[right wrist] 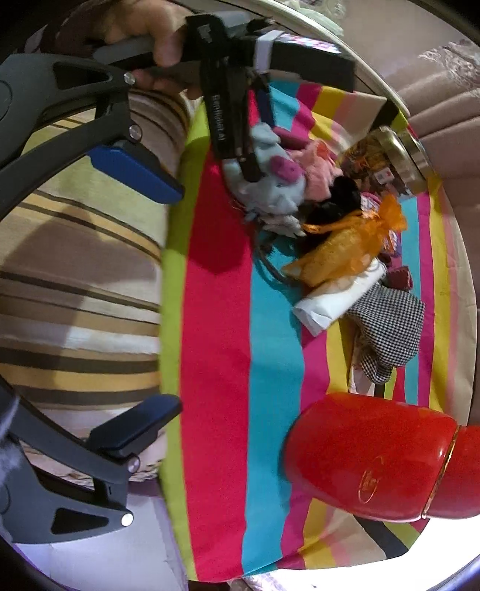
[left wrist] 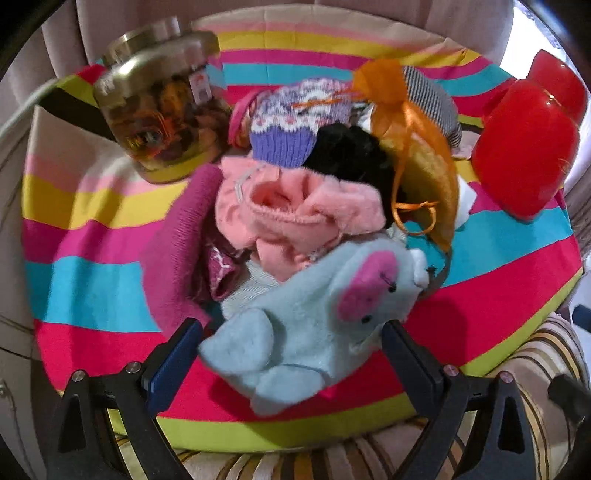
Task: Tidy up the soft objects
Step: 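Grasp the light blue pig plush with the left tool while the right tool grasps the orange organza bag, then carry the pig and bag to the white box and open both tools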
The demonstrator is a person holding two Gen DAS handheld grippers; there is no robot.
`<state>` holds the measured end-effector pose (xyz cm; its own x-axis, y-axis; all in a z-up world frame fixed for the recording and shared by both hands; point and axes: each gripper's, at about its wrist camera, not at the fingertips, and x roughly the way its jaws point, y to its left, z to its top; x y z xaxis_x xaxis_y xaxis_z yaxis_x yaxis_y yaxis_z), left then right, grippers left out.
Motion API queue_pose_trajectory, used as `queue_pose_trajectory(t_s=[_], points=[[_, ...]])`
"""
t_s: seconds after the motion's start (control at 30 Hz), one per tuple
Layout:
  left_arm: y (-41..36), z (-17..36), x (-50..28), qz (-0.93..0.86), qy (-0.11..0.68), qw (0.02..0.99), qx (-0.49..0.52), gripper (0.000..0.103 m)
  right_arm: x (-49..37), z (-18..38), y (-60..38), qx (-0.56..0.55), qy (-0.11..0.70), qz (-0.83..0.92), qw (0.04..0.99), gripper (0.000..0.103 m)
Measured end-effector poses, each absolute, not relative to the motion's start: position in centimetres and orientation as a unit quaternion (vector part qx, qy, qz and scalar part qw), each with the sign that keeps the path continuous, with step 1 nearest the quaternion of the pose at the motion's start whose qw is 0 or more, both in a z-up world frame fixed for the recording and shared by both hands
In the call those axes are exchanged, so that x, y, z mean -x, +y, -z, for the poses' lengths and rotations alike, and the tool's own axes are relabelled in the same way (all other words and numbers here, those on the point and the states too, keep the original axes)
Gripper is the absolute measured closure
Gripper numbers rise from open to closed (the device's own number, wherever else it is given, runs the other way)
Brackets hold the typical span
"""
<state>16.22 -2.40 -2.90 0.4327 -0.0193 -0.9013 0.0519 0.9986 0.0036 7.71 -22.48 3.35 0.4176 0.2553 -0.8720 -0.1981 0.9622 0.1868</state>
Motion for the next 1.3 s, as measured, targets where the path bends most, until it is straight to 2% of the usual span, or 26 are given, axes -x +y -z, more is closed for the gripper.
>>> queue_pose_trajectory(t_s=[0.17,0.27,0.33,0.37,0.43,0.53,0.63,0.87,0.93,0.97,1.0,1.3], points=[[-2.0,3.4,-16.1,0.065,0.534,0.843,0.005,0.028,-10.6,-3.7,-21.9,-0.025,0.497,-0.14,0.856,0.0],[-1.6,3.4,-15.6,0.084,0.527,0.845,0.021,0.045,-12.7,-3.7,-20.7,-0.004,0.483,-0.141,0.864,0.0],[-1.3,3.2,-15.0,0.095,0.522,0.847,0.034,0.064,-13.6,-3.5,-19.8,0.015,0.479,-0.144,0.866,0.0],[-1.0,3.1,-14.8,0.103,0.521,0.846,0.042,0.065,-14.3,-3.3,-19.0,0.03,0.479,-0.146,0.865,0.0],[-0.6,2.9,-13.9,0.118,0.516,0.846,0.06,0.076,-15.0,-3.0,-17.9,0.049,0.477,-0.154,0.864,0.001],[0.3,3.0,-12.6,0.144,0.513,0.841,0.09,0.082,-16.0,-2.6,-16.6,0.078,0.468,-0.153,0.867,0.002],[0.6,2.8,-11.2,0.162,0.508,0.839,0.108,0.083,-17.1,-2.2,-15.8,0.099,0.463,-0.144,0.869,0.009],[0.6,2.2,-8.8,0.18,0.498,0.84,0.12,0.085,-19.3,-1.0,-14.3,0.127,0.465,-0.136,0.866,0.033],[0.5,1.7,-8.6,0.181,0.498,0.839,0.123,0.085,-19.7,-0.6,-14.0,0.128,0.47,-0.143,0.862,0.047],[0.6,1.7,-8.3,0.18,0.498,0.839,0.125,0.085,-19.7,-0.4,-13.9,0.125,0.473,-0.146,0.86,0.066],[0.7,1.6,-8.2,0.178,0.497,0.84,0.127,0.086,-19.7,-0.3,-14.0,0.121,0.476,-0.148,0.858,0.076],[-0.3,0.1,-7.0,0.175,0.485,0.844,0.15,0.087,-17.1,-3.5,-17.2,0.062,0.453,-0.164,0.874,0.083]])
